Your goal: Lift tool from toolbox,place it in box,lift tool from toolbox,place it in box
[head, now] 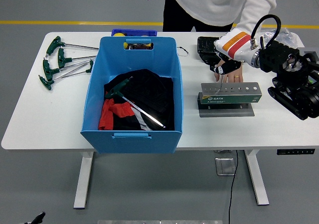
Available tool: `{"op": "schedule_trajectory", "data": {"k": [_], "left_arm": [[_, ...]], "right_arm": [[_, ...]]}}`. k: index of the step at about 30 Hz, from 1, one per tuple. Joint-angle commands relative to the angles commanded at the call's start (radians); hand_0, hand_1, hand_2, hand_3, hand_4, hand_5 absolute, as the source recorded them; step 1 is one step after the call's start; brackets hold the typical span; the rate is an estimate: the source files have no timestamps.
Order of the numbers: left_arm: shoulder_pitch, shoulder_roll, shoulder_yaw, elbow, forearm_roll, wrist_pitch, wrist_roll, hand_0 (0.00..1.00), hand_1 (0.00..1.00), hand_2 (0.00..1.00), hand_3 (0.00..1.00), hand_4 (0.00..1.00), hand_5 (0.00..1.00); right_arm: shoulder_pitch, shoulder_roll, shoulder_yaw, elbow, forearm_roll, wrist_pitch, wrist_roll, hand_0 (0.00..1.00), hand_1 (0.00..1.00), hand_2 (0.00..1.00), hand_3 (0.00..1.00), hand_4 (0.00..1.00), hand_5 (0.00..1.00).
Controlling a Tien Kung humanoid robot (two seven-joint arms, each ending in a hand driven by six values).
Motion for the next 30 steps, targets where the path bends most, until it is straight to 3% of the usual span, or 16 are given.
{"op": "schedule_trajectory", "data": {"k": [11, 19, 24, 30], "left_arm": [[0.008, 0.002, -0.007, 0.002, 0.01, -0.001, 0.004, 0.74, 0.693, 0.732, 0.64, 0.682, 0.575], [0.013, 0.005, -0.015, 0.003, 0.024, -0.002, 0.009, 0.739, 0.692, 0.732, 0.64, 0.682, 0.575], [0.013, 0.006, -0.019, 0.003, 0.031, -0.003, 0.011, 0.739, 0.692, 0.732, 0.64, 0.681, 0.574], [0.011, 0.007, -0.018, 0.003, 0.03, -0.003, 0.009, 0.739, 0.692, 0.731, 0.64, 0.68, 0.571]], "right_arm": [[0.009, -0.039, 0.057, 0.073, 0.019, -0.013, -0.004, 0.002, 0.002, 0.002, 0.017, 0.773, 0.618], [0.021, -0.055, 0.096, 0.168, -0.017, 0.006, -0.021, 0.002, 0.002, 0.002, 0.016, 0.782, 0.625], [0.04, -0.039, 0.151, 0.256, -0.058, 0.021, -0.04, 0.002, 0.002, 0.002, 0.015, 0.78, 0.639], [0.107, 0.025, 0.176, 0.31, -0.086, 0.04, -0.061, 0.002, 0.002, 0.002, 0.012, 0.776, 0.654]]}}
